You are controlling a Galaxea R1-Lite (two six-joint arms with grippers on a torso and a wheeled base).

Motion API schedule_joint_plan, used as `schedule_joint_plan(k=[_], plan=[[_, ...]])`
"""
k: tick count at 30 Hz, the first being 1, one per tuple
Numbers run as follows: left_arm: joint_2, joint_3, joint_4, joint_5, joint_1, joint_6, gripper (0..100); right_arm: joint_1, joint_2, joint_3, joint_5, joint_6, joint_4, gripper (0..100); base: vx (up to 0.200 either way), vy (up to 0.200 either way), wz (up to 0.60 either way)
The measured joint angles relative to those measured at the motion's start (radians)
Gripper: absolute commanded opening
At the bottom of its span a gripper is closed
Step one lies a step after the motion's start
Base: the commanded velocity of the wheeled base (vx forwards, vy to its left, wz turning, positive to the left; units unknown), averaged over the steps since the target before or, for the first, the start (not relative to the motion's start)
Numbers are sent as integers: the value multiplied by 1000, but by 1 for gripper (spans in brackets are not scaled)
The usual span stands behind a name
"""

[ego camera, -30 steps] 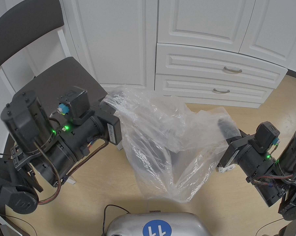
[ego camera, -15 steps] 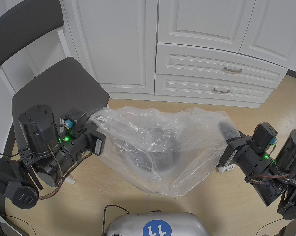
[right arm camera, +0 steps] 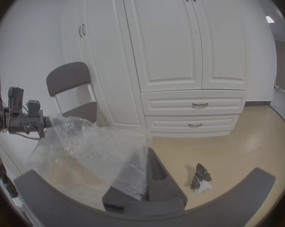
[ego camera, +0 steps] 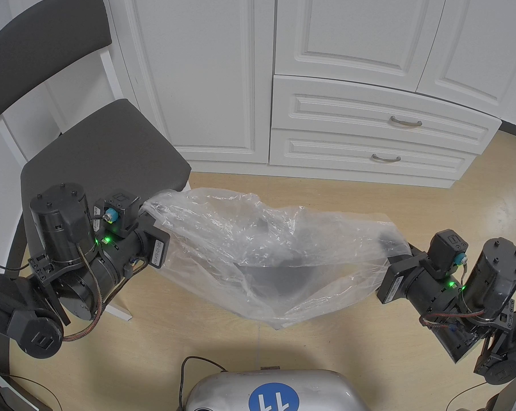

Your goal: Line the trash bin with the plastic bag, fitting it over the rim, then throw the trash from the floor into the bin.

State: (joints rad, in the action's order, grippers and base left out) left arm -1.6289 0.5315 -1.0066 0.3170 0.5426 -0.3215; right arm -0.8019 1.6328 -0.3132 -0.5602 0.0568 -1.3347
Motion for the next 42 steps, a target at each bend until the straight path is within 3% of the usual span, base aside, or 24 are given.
schedule_joint_plan(k=[16, 27, 42], plan=[[10, 1, 3, 5, -48, -18, 0, 50, 53, 24, -65, -43, 1, 0, 0, 0, 0], [4, 8, -2, 58, -48, -19, 0, 70, 87, 19, -144, -77, 0, 0, 0, 0, 0], [-7, 3, -37, 44, -1, -19, 0, 65, 98, 21, -130, -80, -20, 0, 0, 0, 0]])
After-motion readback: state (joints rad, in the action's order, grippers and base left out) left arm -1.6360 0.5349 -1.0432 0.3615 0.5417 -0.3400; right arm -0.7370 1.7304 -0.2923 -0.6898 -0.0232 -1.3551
